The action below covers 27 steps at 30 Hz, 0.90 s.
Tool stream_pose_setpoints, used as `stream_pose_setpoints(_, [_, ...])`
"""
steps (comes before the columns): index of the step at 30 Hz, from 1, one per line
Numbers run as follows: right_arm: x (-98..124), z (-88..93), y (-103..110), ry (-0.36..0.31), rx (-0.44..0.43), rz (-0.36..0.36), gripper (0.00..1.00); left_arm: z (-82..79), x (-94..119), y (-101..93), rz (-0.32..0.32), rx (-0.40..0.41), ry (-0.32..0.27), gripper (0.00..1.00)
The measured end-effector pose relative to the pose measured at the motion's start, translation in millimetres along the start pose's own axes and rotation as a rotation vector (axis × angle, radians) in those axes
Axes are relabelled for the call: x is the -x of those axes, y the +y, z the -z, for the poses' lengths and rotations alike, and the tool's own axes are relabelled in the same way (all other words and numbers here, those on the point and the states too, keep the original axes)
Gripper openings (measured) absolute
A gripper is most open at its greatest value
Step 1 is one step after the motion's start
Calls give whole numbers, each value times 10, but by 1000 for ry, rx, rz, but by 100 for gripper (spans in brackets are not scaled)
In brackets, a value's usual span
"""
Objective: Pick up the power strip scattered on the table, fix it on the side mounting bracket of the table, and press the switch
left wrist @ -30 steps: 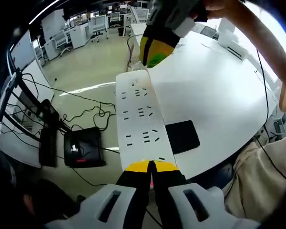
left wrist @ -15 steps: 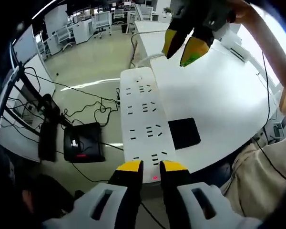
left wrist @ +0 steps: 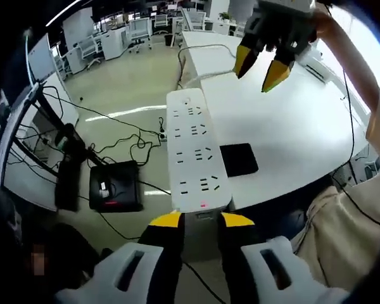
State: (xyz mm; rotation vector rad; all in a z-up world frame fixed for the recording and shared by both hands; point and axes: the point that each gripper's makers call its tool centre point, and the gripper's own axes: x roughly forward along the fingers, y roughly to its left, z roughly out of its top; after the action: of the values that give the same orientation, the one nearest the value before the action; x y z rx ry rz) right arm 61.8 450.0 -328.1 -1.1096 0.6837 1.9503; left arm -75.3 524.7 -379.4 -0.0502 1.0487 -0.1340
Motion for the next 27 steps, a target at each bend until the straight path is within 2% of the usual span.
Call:
stream_pose_setpoints(7, [182, 149, 156, -30, 6, 23, 21, 28, 74, -61, -6, 12, -37, 28])
stream_pose_setpoints(13, [397, 348, 311, -68, -8, 56, 24, -18, 150, -157, -25, -8, -82, 31])
stream_pose_setpoints(17, [581, 487, 414, -122, -33, 92, 26, -124, 230, -246, -43, -25, -149, 33])
stream_pose_setpoints(27, [1116, 948, 665, -235, -110, 224, 27, -401, 374, -299, -70, -62, -289, 33])
